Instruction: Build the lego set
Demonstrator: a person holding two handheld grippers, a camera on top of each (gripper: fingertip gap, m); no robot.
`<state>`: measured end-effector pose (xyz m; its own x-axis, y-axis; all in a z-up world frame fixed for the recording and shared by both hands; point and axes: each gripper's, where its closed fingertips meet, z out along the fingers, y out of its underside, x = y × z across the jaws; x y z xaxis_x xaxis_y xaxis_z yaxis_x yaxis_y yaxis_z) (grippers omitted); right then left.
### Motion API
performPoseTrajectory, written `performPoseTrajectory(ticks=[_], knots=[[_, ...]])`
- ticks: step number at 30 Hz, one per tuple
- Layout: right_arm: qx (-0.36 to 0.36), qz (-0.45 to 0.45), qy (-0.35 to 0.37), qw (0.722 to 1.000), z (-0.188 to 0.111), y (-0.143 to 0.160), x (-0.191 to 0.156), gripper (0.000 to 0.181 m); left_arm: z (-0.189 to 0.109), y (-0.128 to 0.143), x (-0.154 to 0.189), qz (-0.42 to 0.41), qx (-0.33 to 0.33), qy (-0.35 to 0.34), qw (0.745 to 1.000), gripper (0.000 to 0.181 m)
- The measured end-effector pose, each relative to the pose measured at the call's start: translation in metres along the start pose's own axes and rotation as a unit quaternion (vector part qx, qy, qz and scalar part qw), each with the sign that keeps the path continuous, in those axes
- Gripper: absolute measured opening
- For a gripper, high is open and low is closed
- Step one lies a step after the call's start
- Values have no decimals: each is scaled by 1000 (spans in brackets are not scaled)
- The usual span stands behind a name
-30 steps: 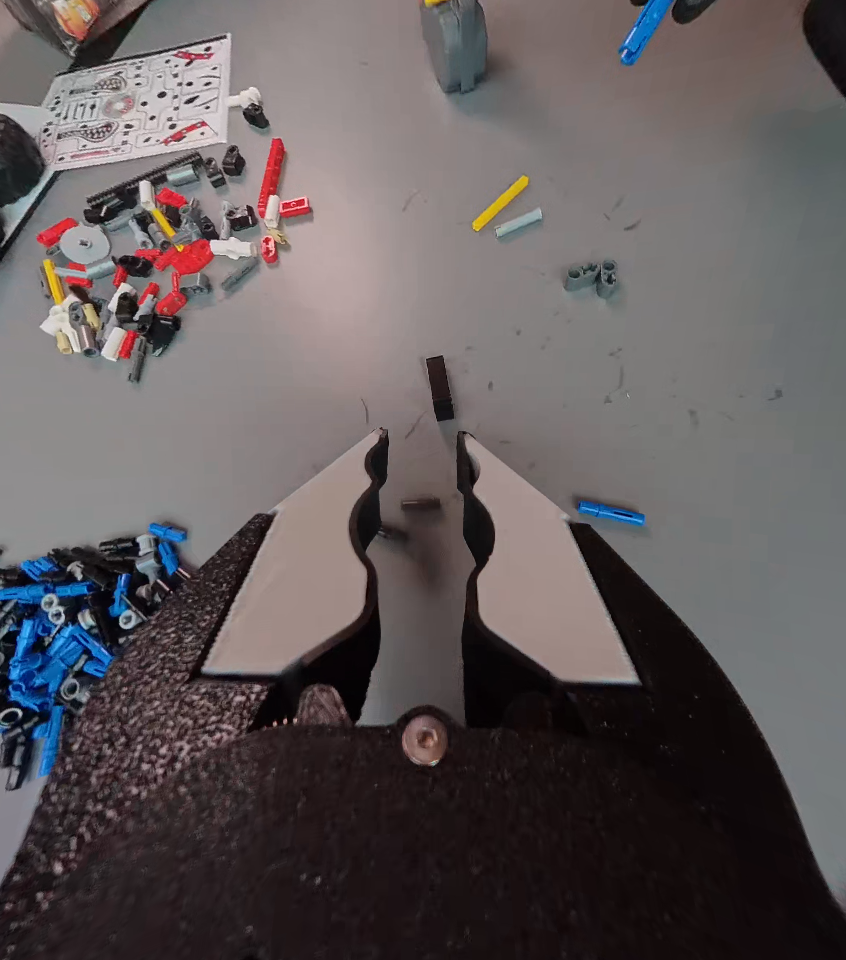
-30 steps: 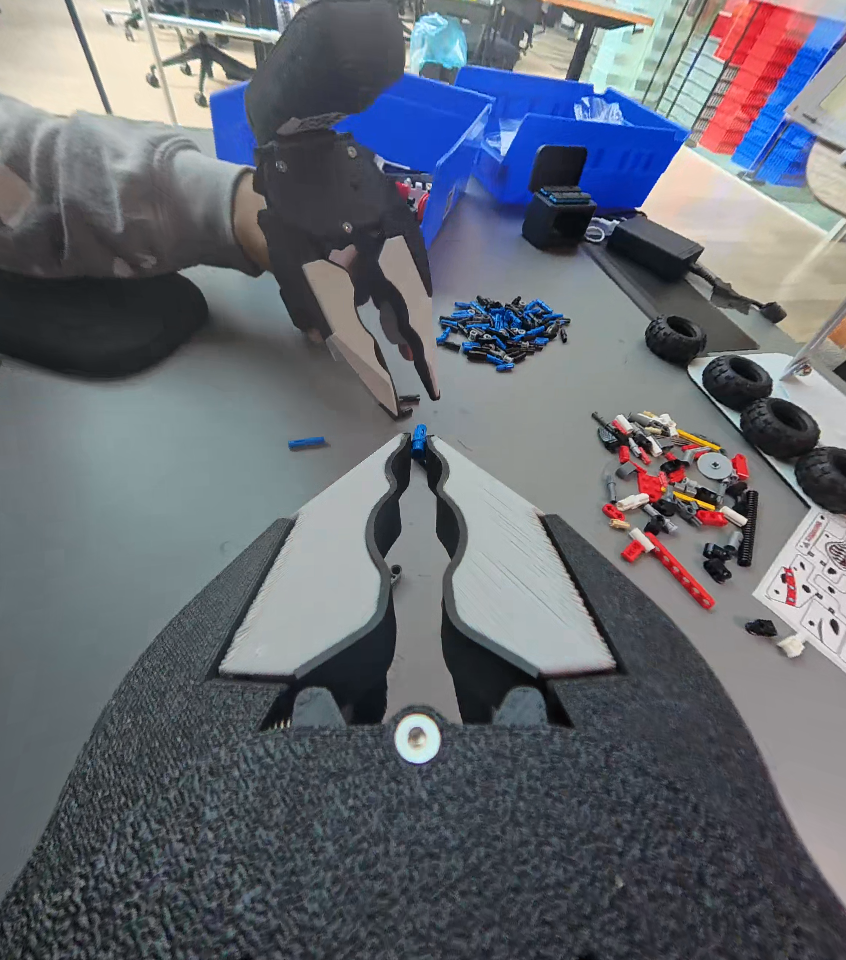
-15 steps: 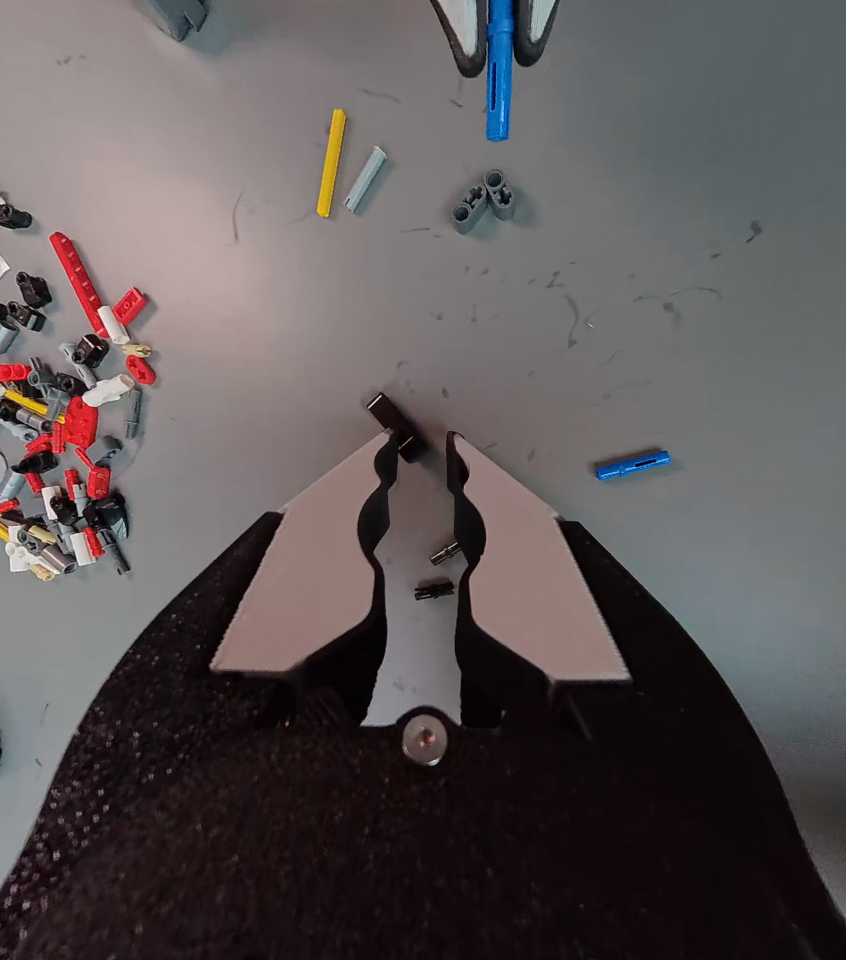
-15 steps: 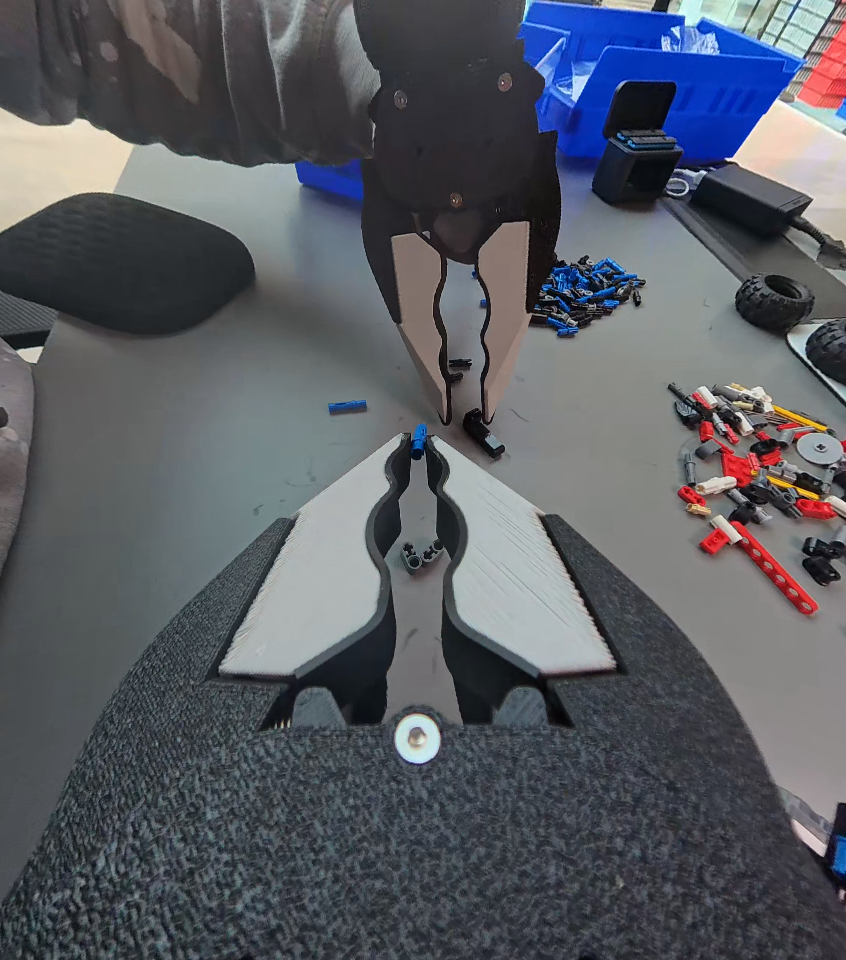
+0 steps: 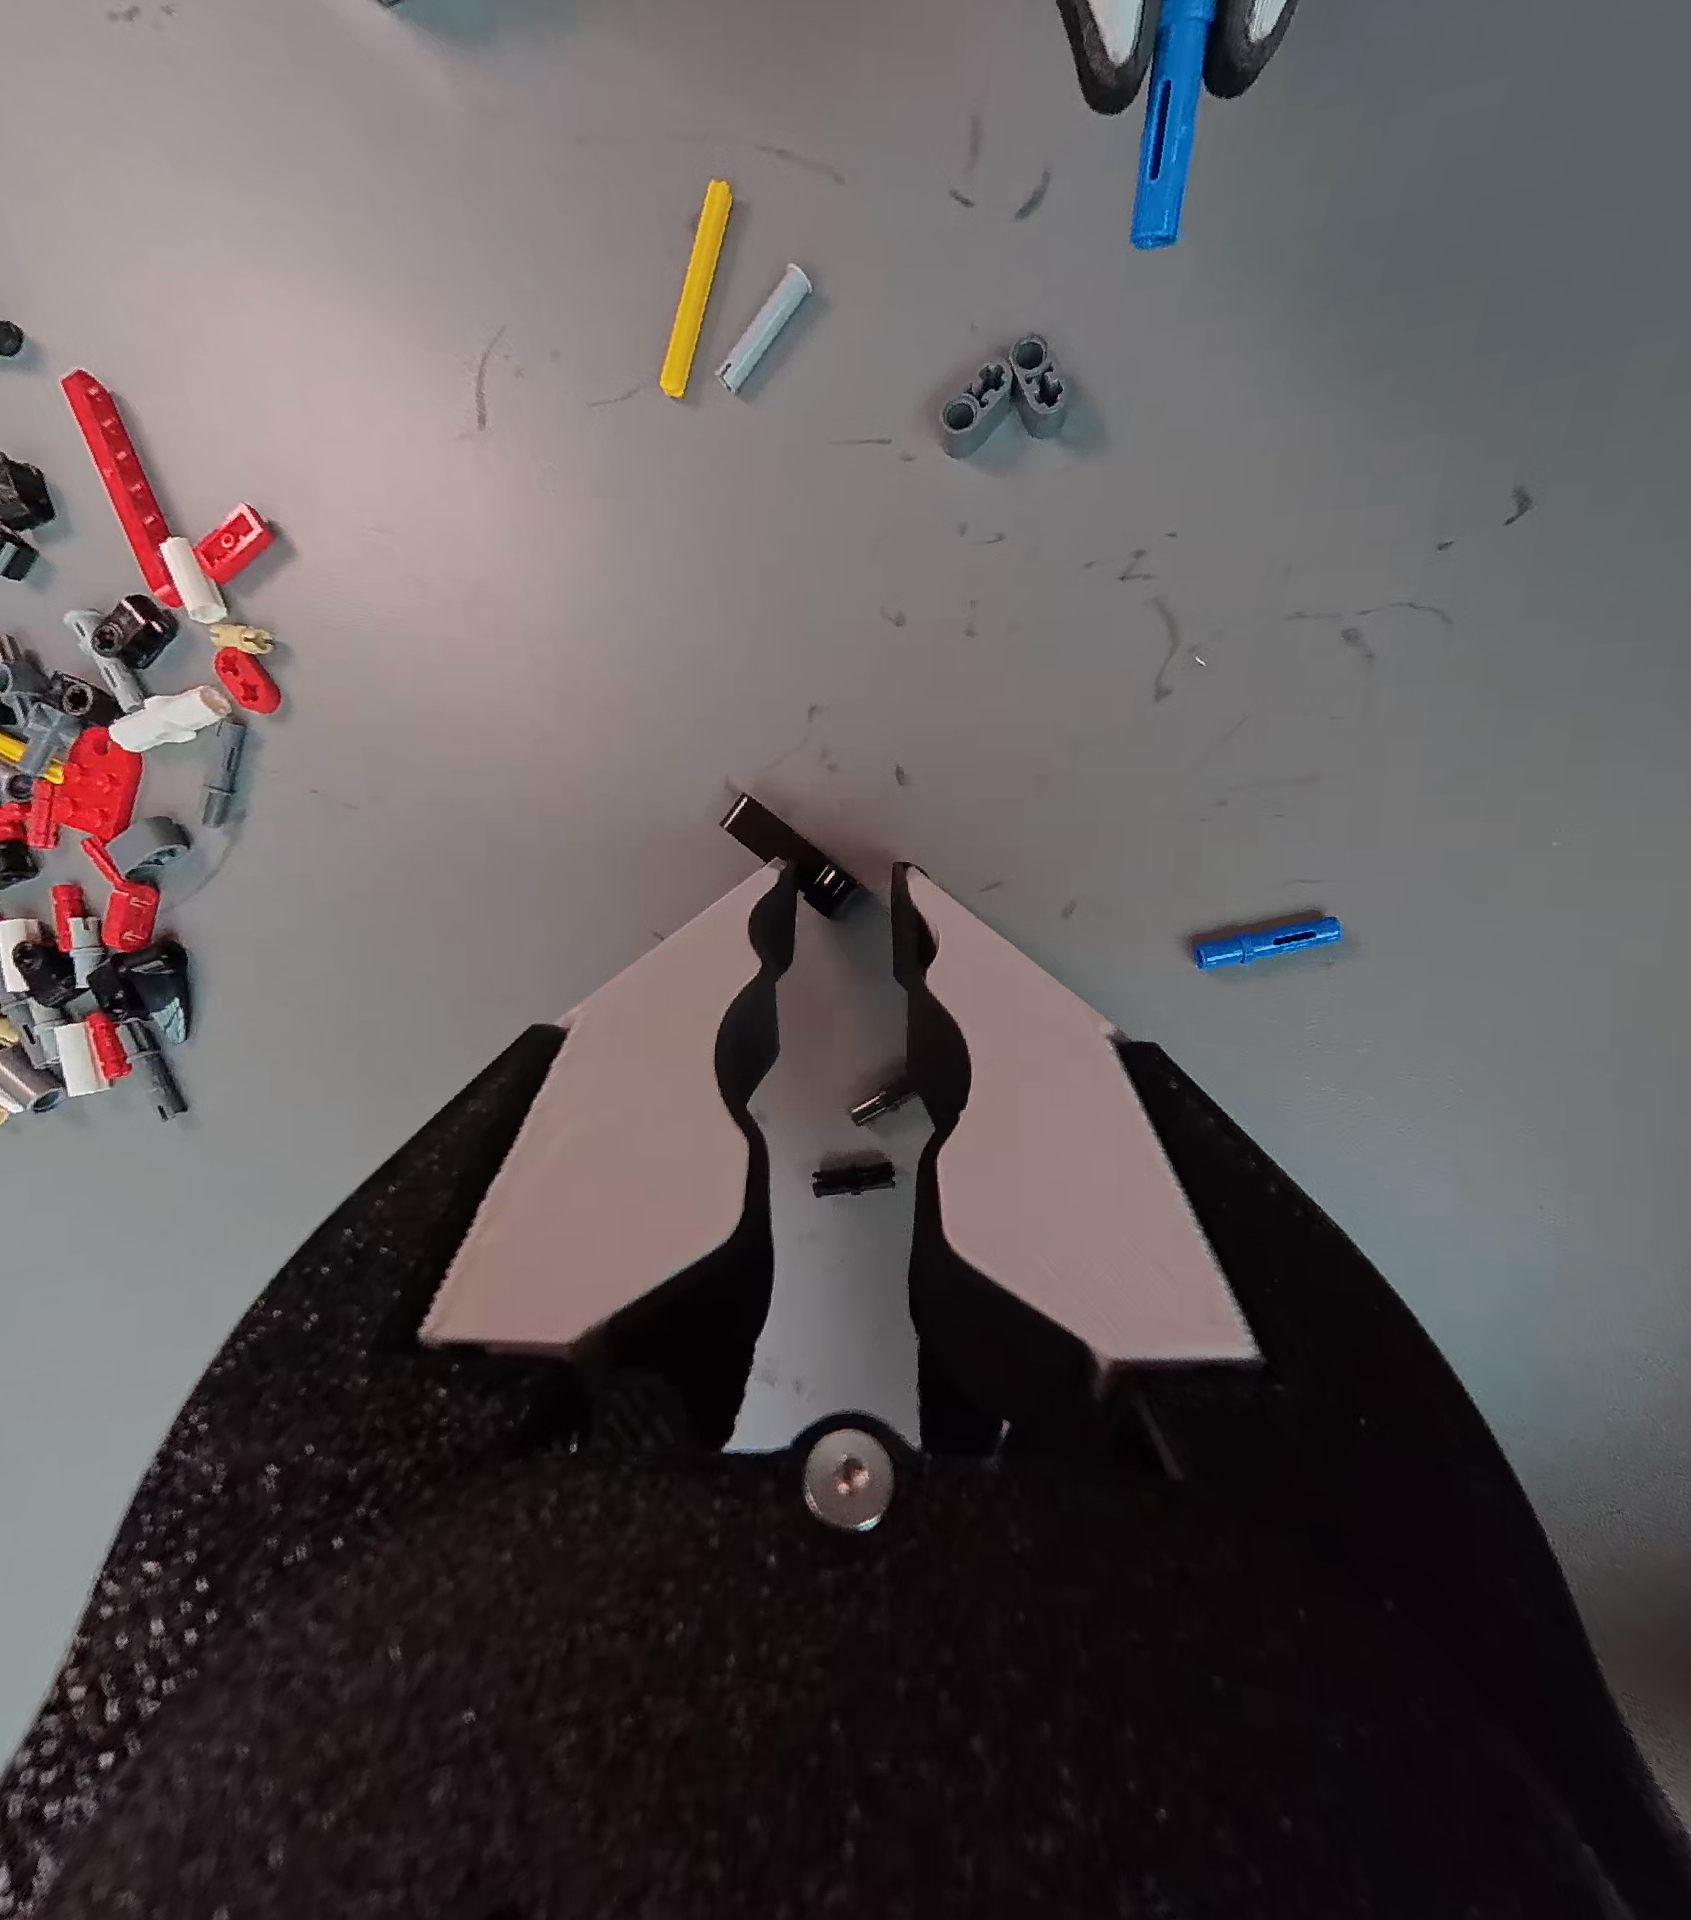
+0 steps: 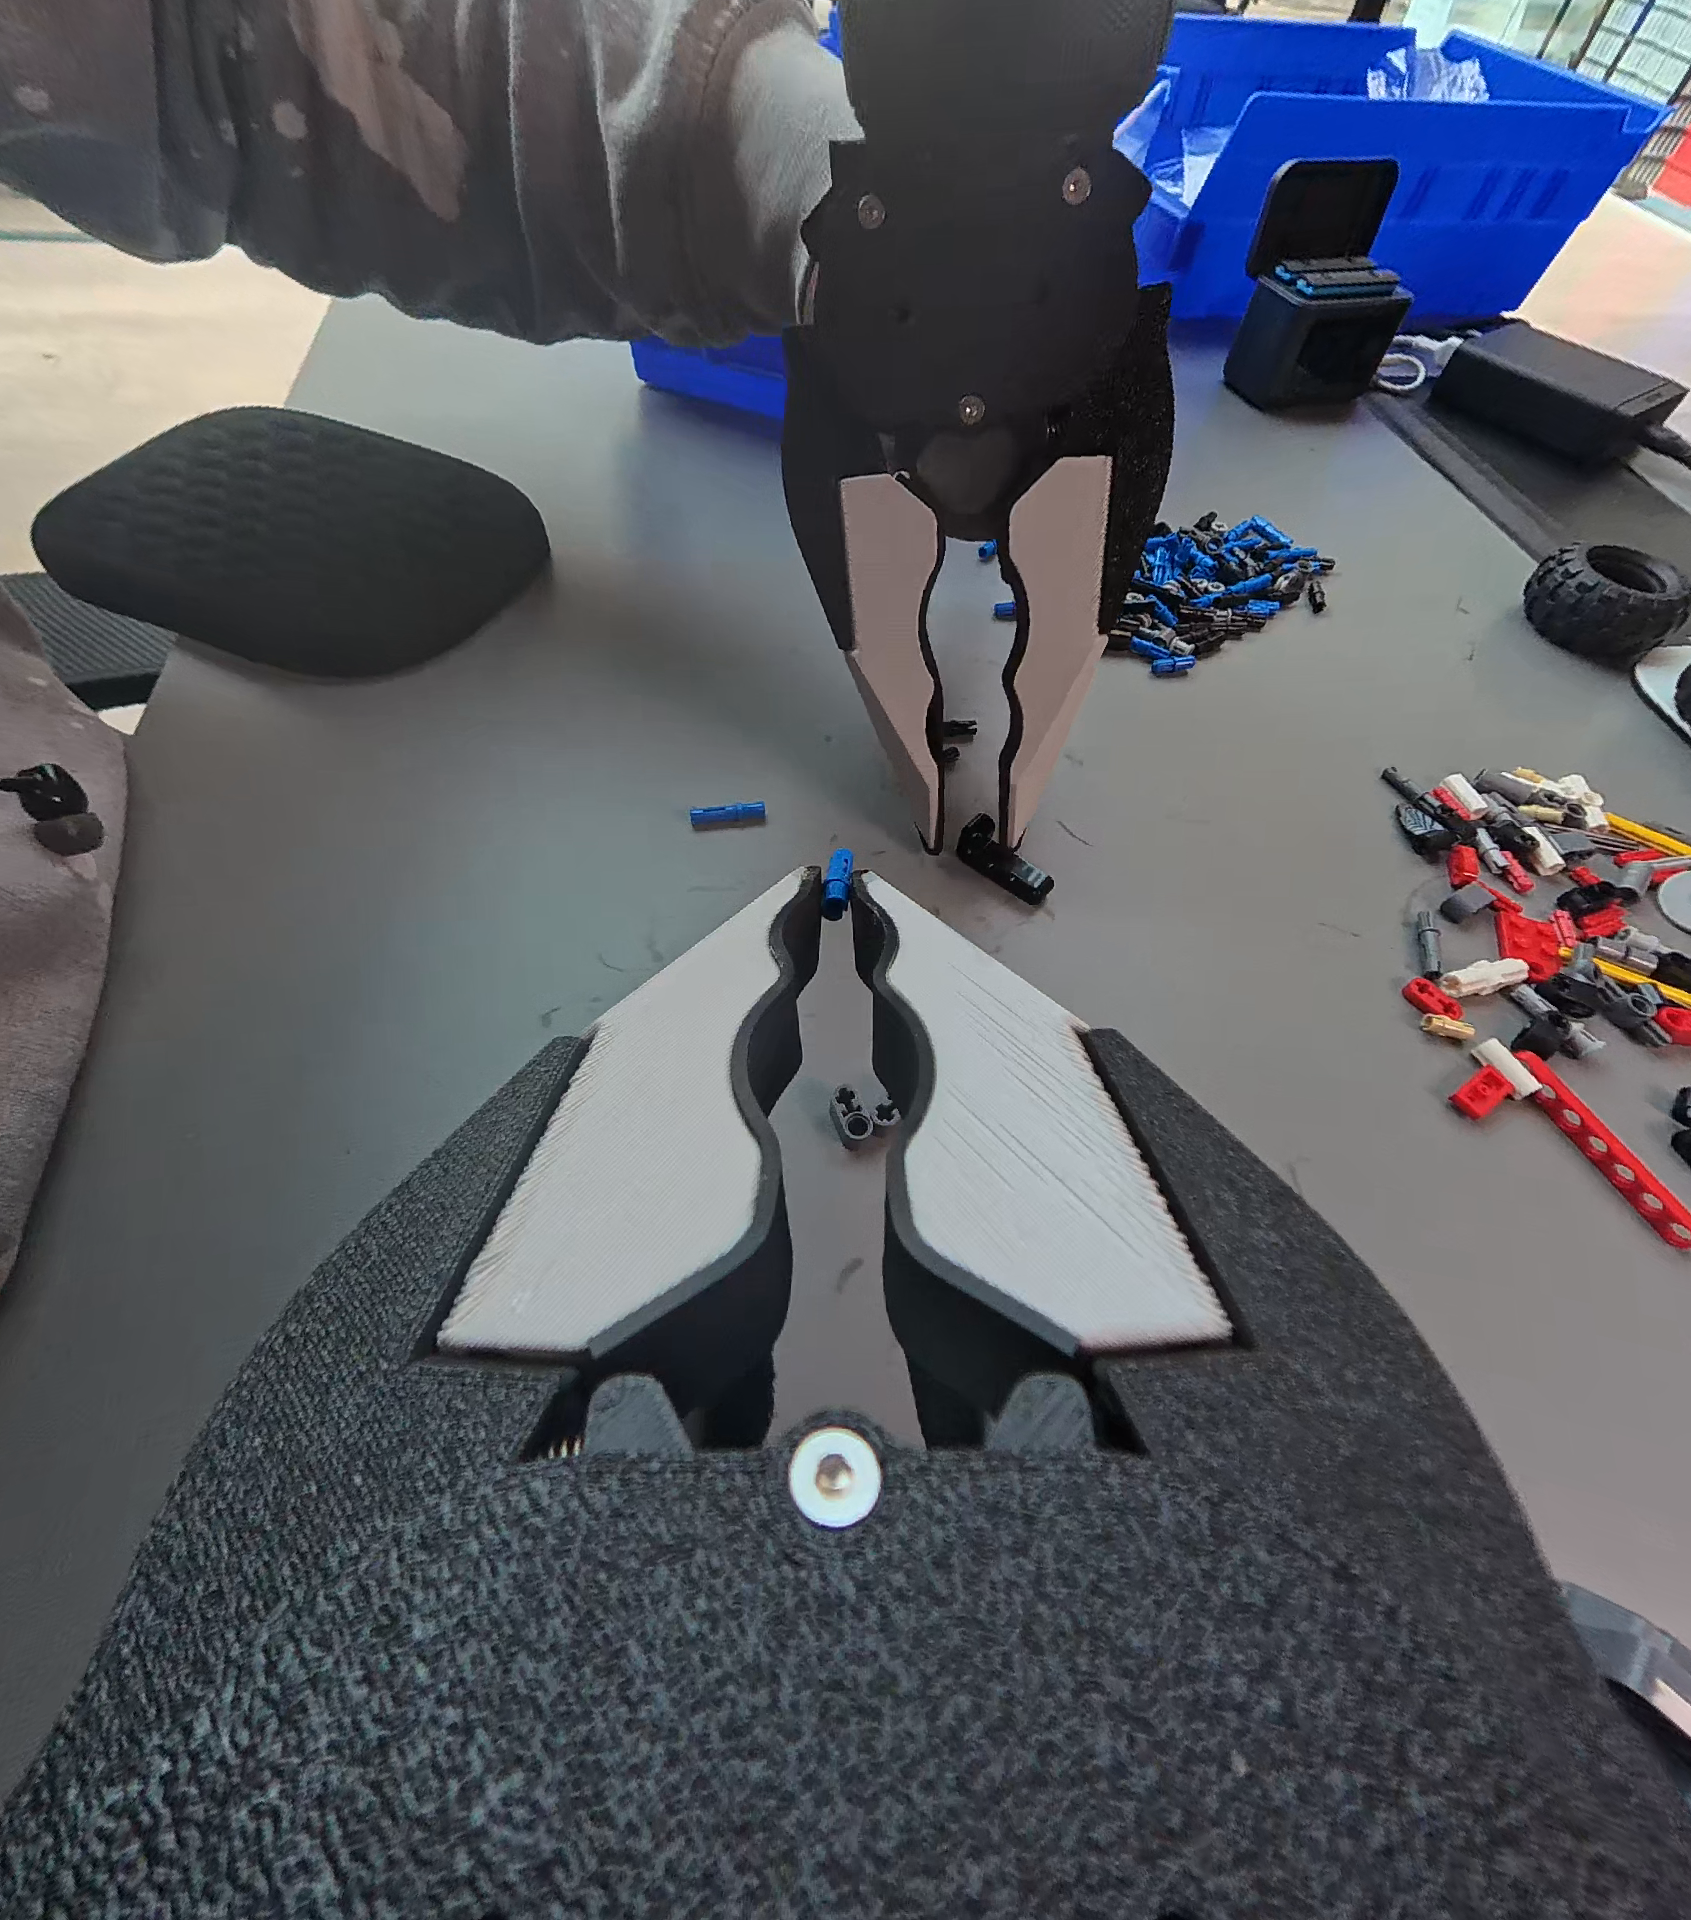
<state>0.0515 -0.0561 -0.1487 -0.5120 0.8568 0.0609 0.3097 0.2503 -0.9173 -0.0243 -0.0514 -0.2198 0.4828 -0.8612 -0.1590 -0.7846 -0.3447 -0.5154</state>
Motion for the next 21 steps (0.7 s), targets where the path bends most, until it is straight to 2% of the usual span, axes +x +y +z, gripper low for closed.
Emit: performPoseTrajectory(ticks=[21], knots=[[-7, 22, -15, 1000, 3, 8, -1, 6, -10, -1, 13, -1, 14, 2, 1000, 11]])
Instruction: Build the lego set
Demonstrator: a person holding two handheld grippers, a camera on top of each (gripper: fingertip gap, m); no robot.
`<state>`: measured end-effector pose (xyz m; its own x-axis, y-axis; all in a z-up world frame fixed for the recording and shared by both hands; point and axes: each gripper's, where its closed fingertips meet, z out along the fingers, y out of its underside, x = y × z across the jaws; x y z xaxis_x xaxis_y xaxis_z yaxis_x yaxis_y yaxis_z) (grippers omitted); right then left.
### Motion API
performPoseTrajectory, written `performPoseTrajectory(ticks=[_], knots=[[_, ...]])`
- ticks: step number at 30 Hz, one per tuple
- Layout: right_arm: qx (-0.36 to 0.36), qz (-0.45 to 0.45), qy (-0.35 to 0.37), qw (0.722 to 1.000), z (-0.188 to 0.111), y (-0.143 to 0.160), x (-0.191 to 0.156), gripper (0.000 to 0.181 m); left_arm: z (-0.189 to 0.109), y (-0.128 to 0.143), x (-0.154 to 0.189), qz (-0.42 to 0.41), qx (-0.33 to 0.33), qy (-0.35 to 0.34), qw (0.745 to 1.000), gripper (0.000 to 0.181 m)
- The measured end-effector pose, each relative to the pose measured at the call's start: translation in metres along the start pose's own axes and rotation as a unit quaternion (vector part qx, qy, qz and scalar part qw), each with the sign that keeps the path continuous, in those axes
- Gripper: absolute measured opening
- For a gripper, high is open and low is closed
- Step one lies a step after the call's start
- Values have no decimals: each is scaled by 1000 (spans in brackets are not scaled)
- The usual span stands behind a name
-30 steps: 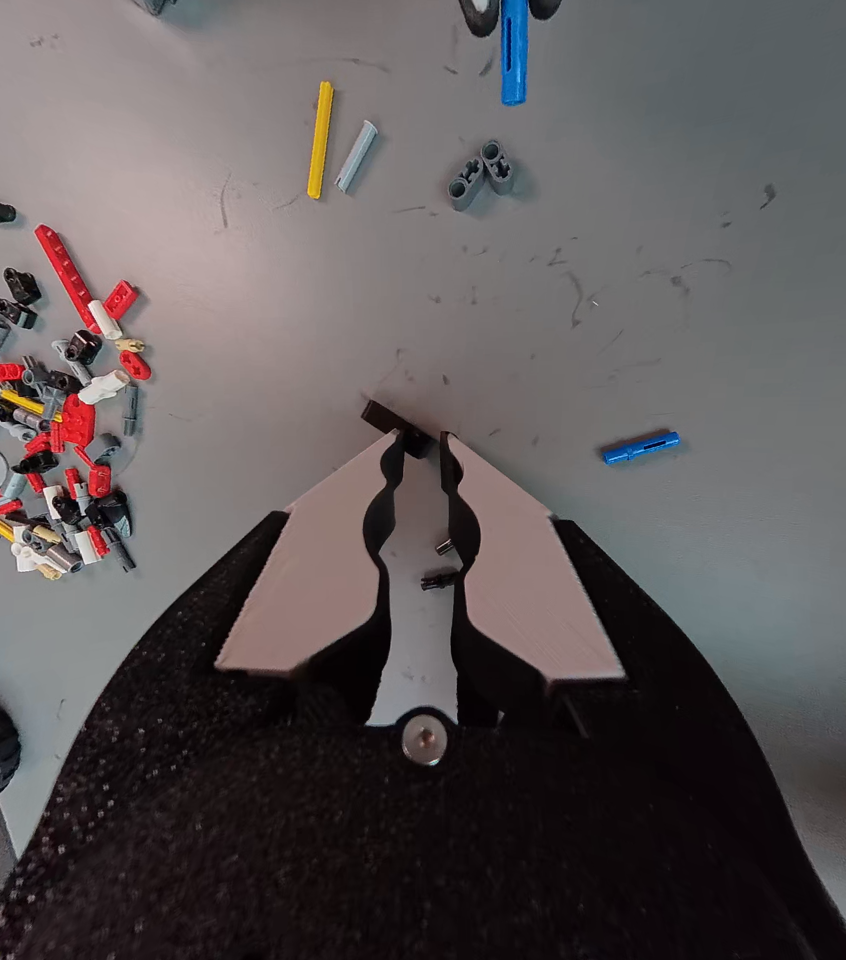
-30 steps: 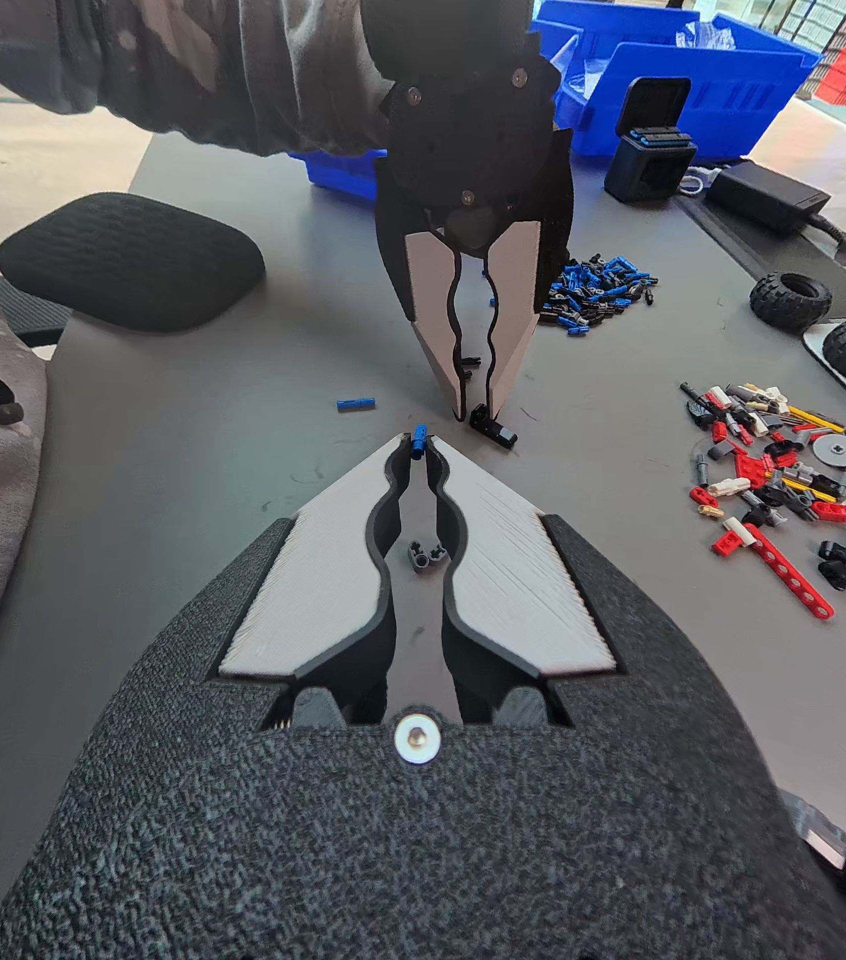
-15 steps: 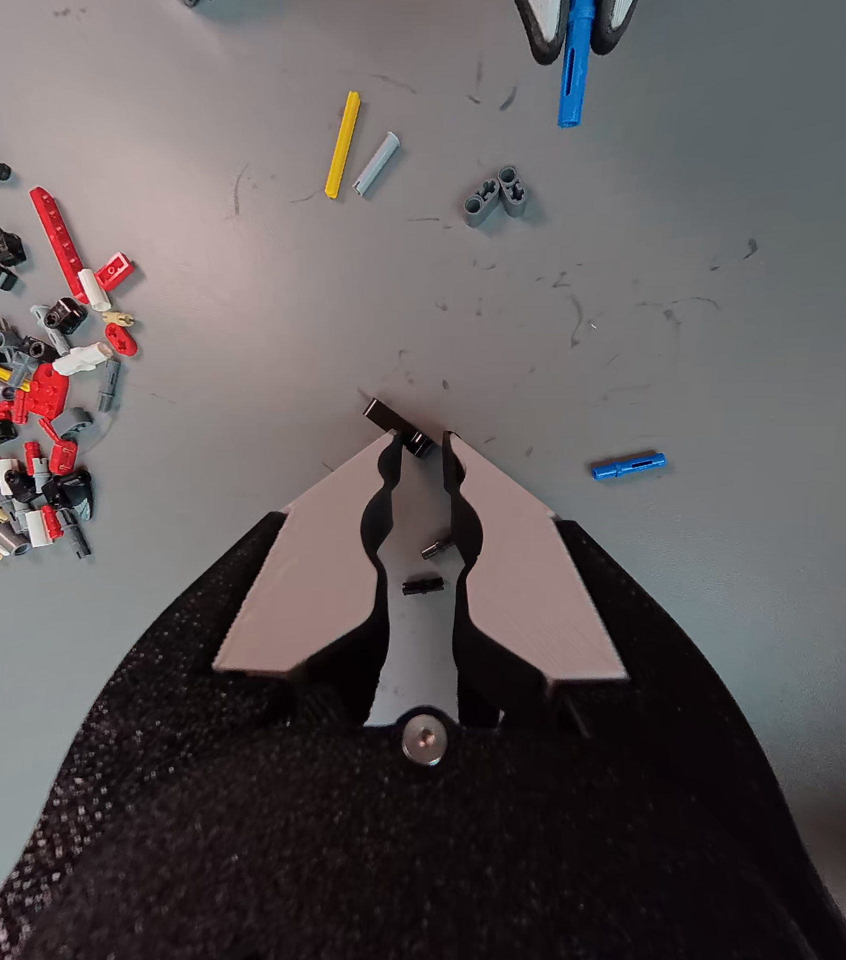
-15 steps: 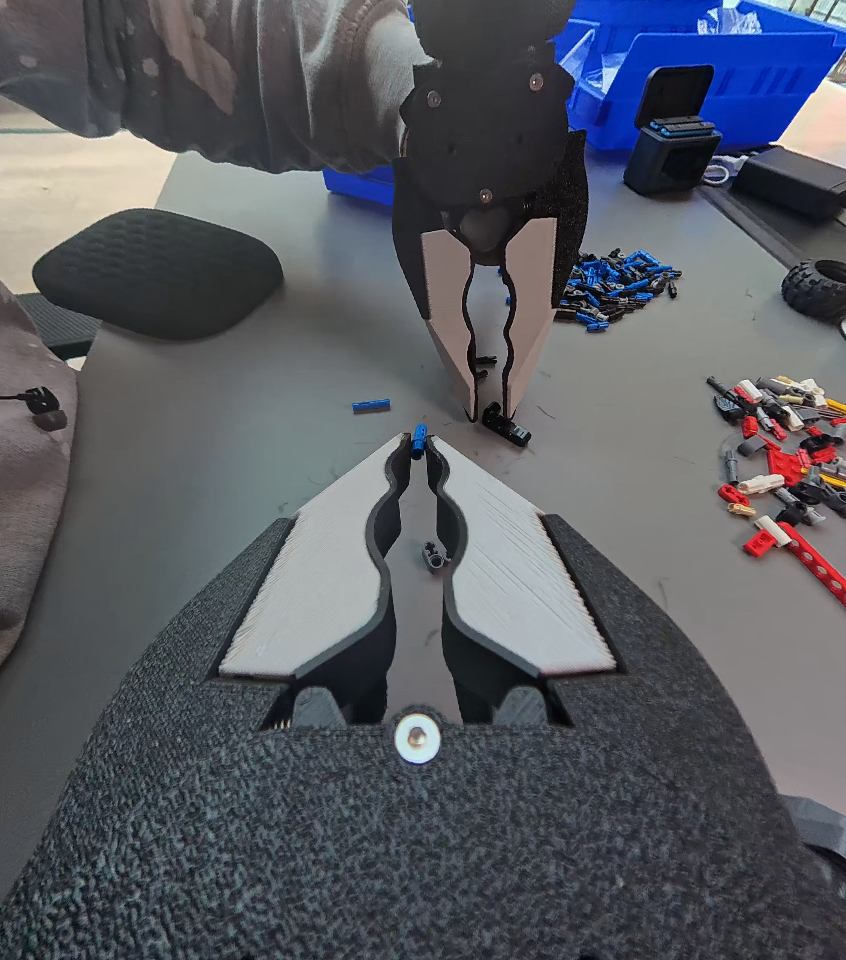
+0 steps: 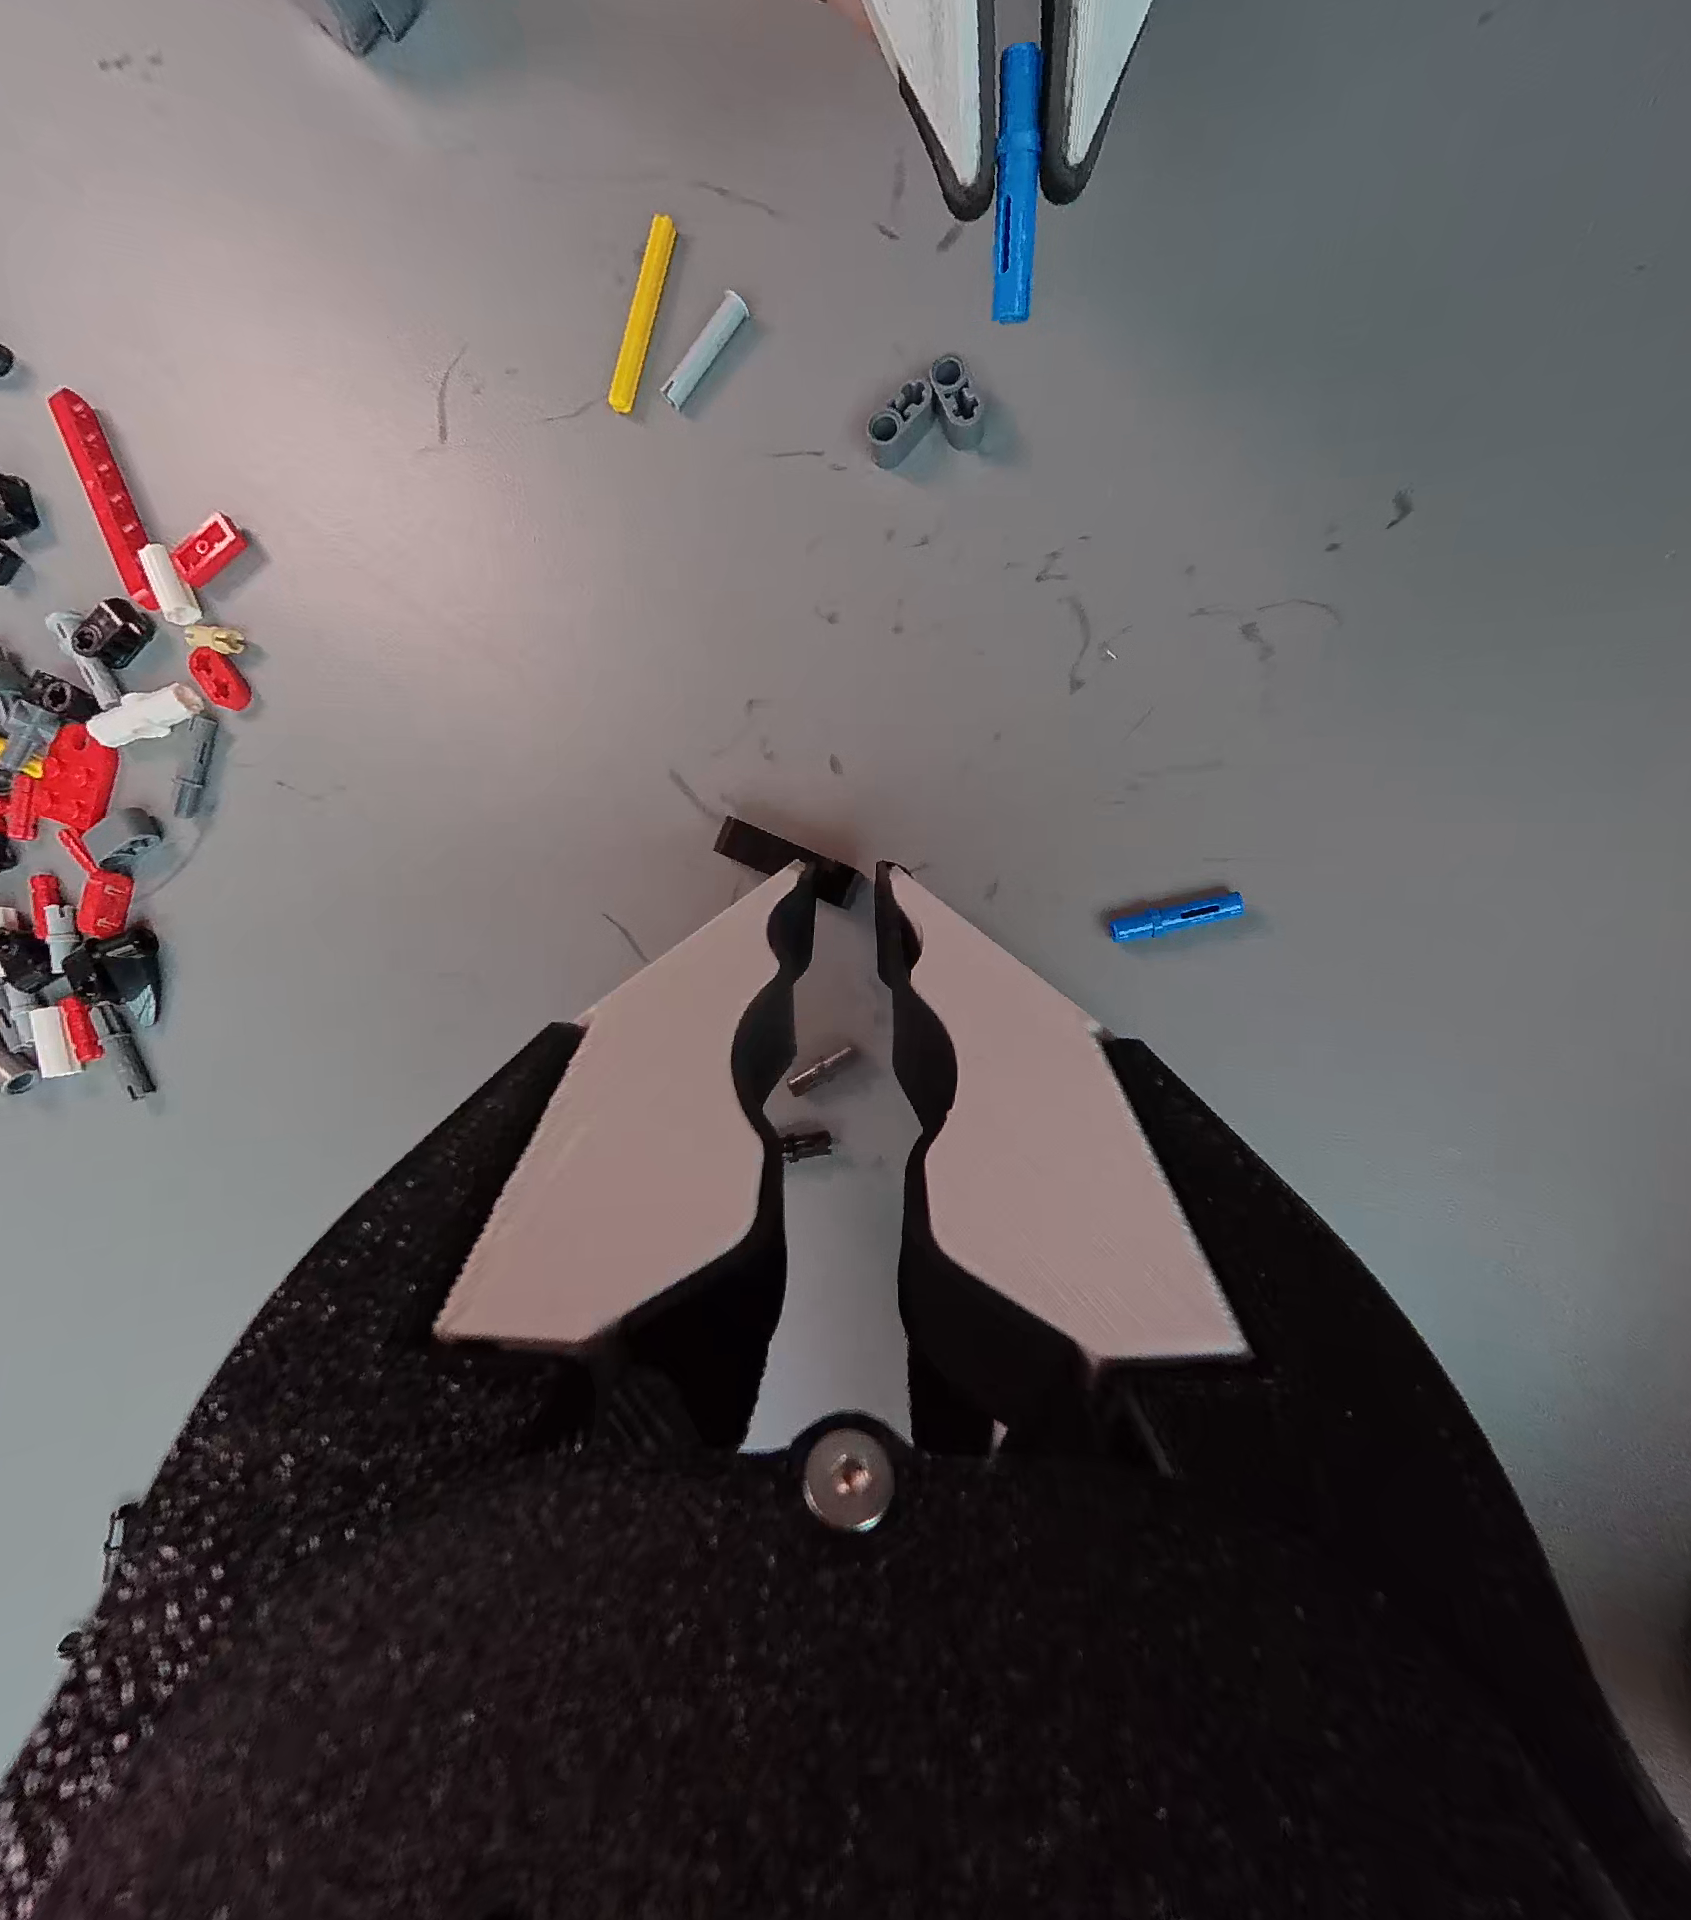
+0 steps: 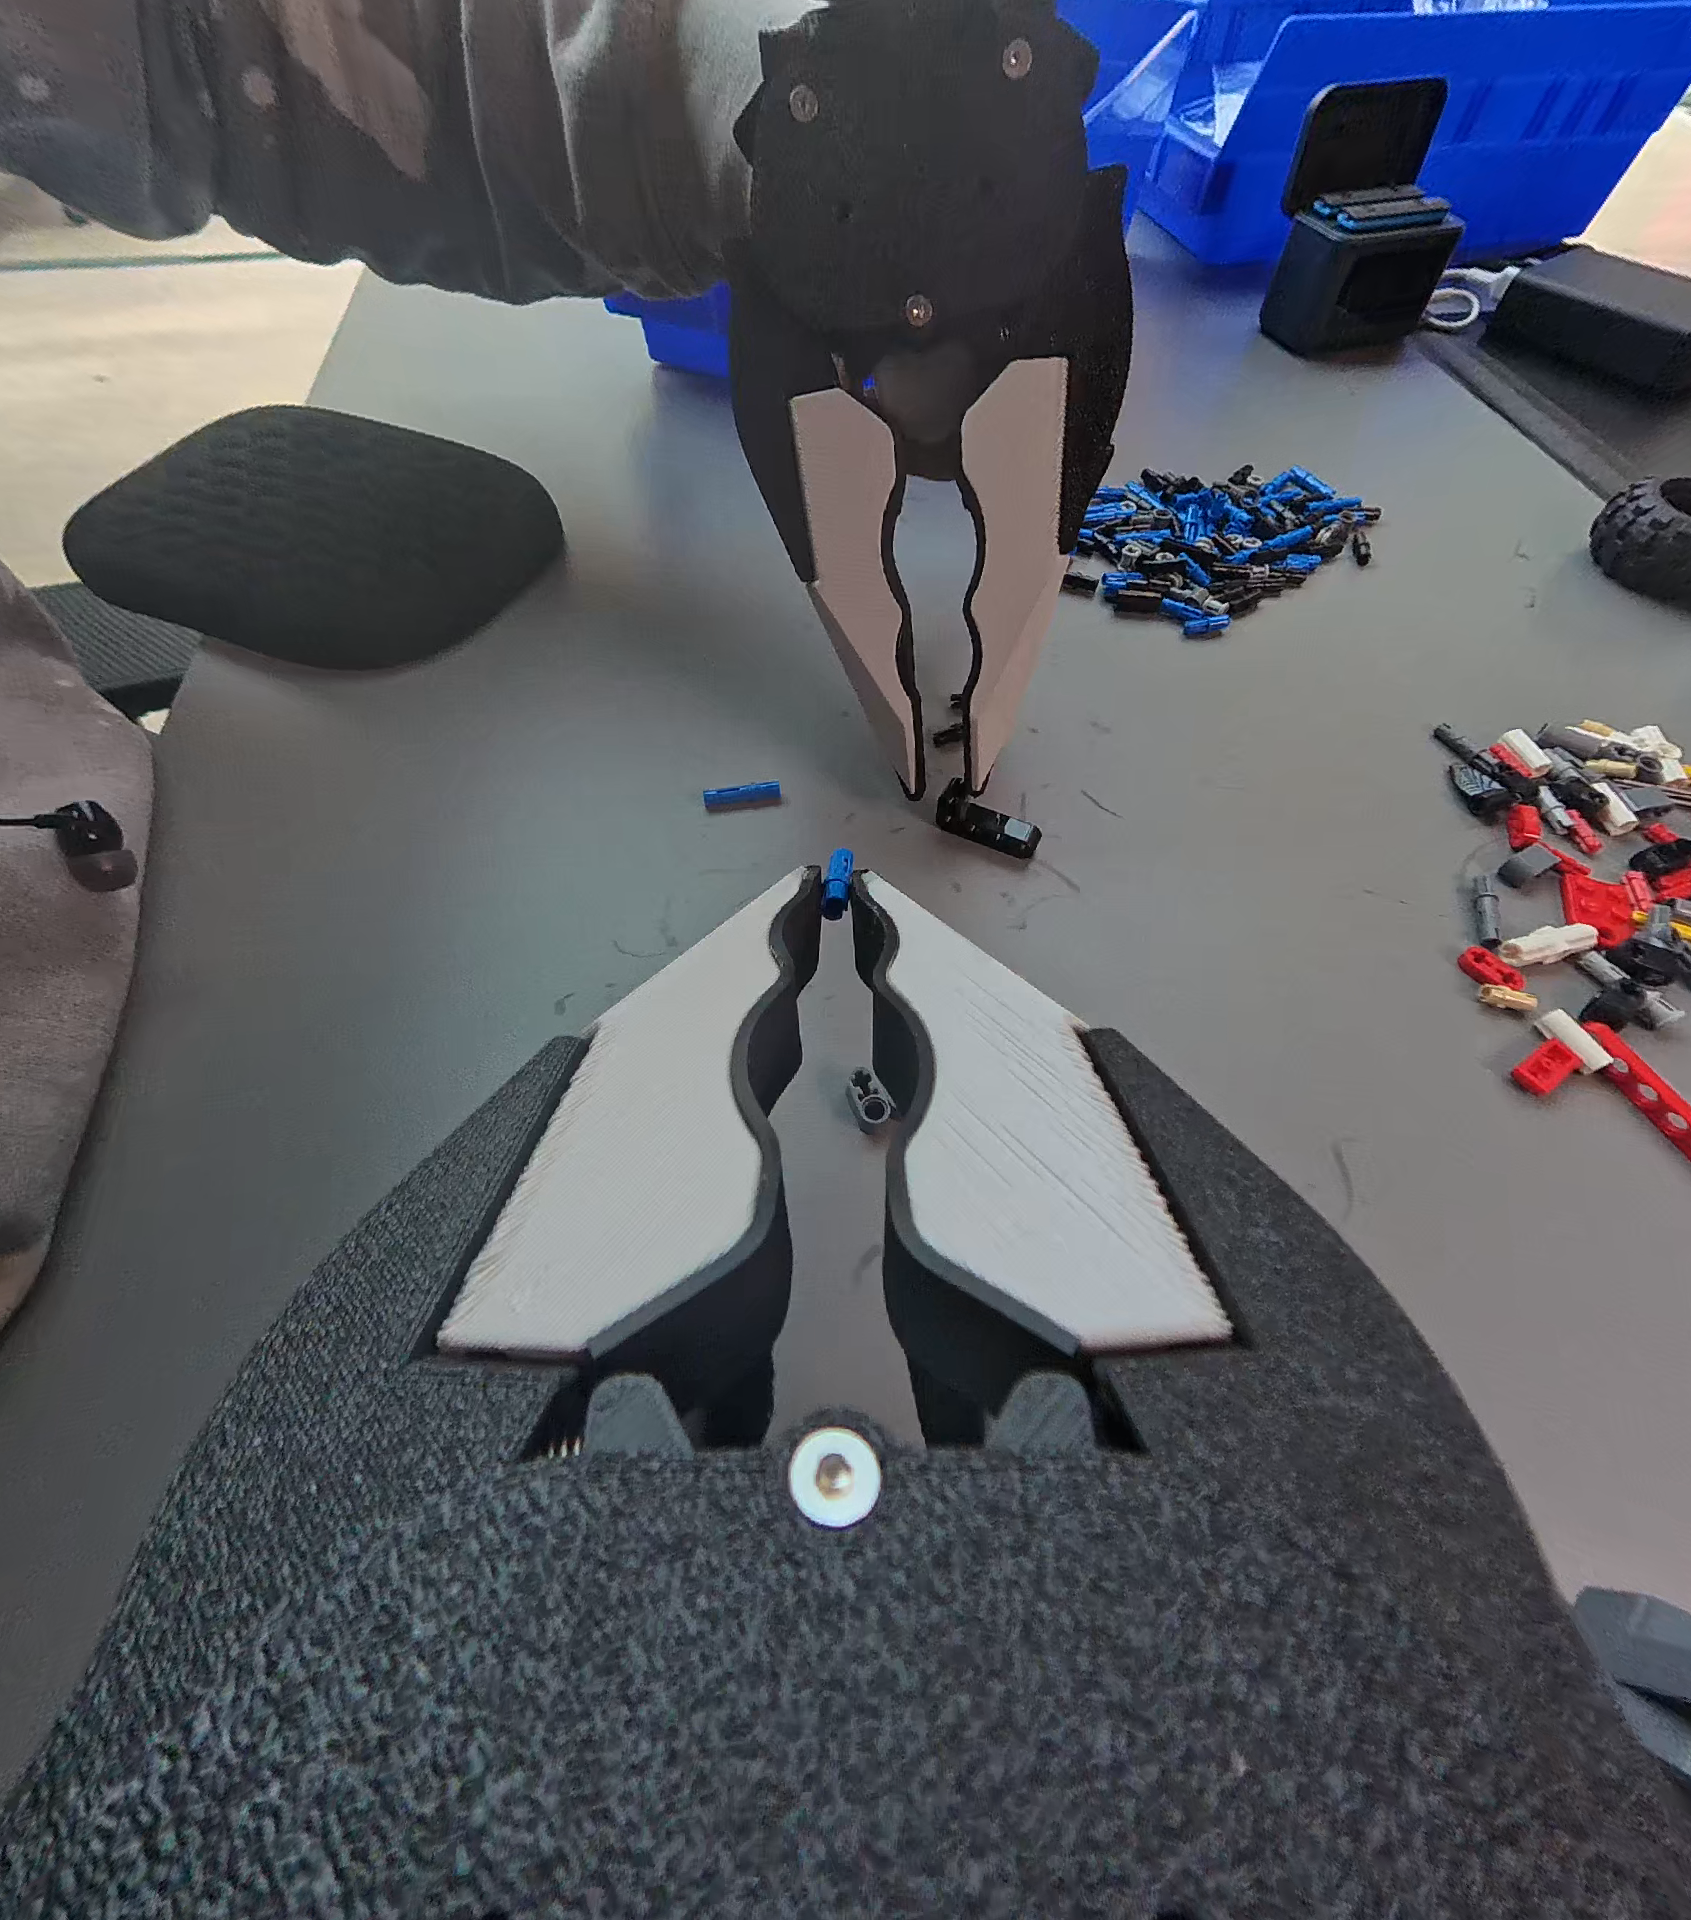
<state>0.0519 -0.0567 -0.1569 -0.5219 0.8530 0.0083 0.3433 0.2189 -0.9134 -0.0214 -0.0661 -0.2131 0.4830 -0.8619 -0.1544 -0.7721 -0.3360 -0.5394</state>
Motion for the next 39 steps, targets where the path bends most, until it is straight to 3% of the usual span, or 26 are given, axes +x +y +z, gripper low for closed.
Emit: performPoseTrajectory(ticks=[14, 16, 20, 24, 39], knots=[[2, 4, 4, 1000, 1, 0, 1, 5, 6, 1, -4, -10, 2, -17, 1000, 8], [8, 3, 14, 1000, 1, -2, 4, 5, 3, -11, -5, -52, 41, -24, 998, 8], [30, -8, 37, 999, -3, -13, 8, 5, -22, -61, 6, -147, 196, -22, 969, 7], [28, -30, 14, 999, -1, -16, -6, 5, -34, -76, 22, -178, 255, -50, 949, 7], [8, -50, -20, 998, 6, -11, -26, 5, -28, -81, 45, -145, 262, -59, 952, 7]])
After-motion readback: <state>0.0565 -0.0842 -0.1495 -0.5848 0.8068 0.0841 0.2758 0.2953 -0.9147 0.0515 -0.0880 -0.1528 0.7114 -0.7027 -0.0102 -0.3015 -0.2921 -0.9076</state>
